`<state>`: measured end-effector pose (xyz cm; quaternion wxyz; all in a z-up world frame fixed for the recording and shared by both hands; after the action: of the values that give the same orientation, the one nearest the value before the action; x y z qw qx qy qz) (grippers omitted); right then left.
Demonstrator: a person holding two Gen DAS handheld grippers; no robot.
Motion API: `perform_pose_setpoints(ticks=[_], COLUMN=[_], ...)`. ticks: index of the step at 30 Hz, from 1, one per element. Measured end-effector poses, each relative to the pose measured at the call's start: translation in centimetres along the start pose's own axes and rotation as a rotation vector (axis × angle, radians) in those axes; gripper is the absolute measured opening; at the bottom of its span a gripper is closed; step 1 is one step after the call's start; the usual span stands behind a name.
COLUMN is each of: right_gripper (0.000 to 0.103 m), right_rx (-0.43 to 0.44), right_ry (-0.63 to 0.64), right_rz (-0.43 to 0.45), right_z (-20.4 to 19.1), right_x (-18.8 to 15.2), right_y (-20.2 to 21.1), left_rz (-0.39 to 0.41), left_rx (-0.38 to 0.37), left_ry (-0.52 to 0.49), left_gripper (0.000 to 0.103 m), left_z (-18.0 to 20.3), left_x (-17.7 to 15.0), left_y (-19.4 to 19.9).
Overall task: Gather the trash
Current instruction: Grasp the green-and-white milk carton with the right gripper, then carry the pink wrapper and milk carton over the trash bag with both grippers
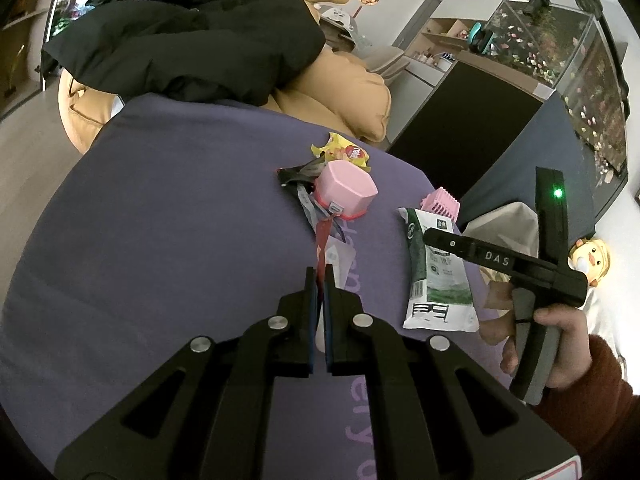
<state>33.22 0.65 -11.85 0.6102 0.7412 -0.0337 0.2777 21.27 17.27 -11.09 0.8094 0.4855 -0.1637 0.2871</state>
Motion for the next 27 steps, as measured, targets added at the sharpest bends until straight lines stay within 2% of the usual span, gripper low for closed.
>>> perform_pose_setpoints(ticks=[5,10,13,16,19,23,25,27], right_gripper=[0.053,0.053,0.053,0.053,0.053,0.05,0.049,0.049], right_rx=[0.041,-0.019,-0.017,-0.041,-0.071,0.0,0.049,0.061], right_ry=[0.011,0.081,0.07,0.072,0.138,0.148,0.139,0.157], right_rz=[-0.039,-0.052,-0.066,-0.055,-0.07,-0.084,-0.046,0.005], right_z=[-1.4,-2.2,-2.0,-1.8,-2.3,-1.9,-1.6,-1.5], right_x=[0.0,-1.0,-1.4,-0.7,-0.3,-0.5,-0.5,-0.5], right_y=[-0.1,0.0,-0.5,-0.9,-1.7,-1.1,0.5,2.4], left_rz=[-0.003,-0.003,-0.006,-0.011,-0.013,-0.01,-0.002,0.013], left_rx=[0.002,0.001,-0.004,-0.003,-0.003,-0.003,0.001,0.0], left_ry=[0.002,0.01,0.022,0.013,0.01,0.009,0.003,-0.008], left_gripper=[0.002,0.002,0.002,0.002,0.002,0.002,0.002,0.002], left_z=[0.0,-0.3,-0.5,-0.2,-0.2,0.0,0.4,1.2], left_x=[0.0,-0.2,-0.2,-0.3,-0.4,-0.3,-0.1,0.4], left_y=[-0.1,0.0,-0.2,-0.4,-0.3,0.0,0.3,0.8])
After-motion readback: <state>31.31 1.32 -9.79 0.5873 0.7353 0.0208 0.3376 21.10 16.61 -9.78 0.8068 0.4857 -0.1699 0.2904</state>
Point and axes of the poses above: each gripper's, at about its wrist camera, not at the fingertips, and y roughly against the way its jaws point, z to its right, x to its top, the point moved 10 cm from there along -y, roughly the way its jaws point, and after that the axes turned 9 degrees about -z, right-handed, at the moved point
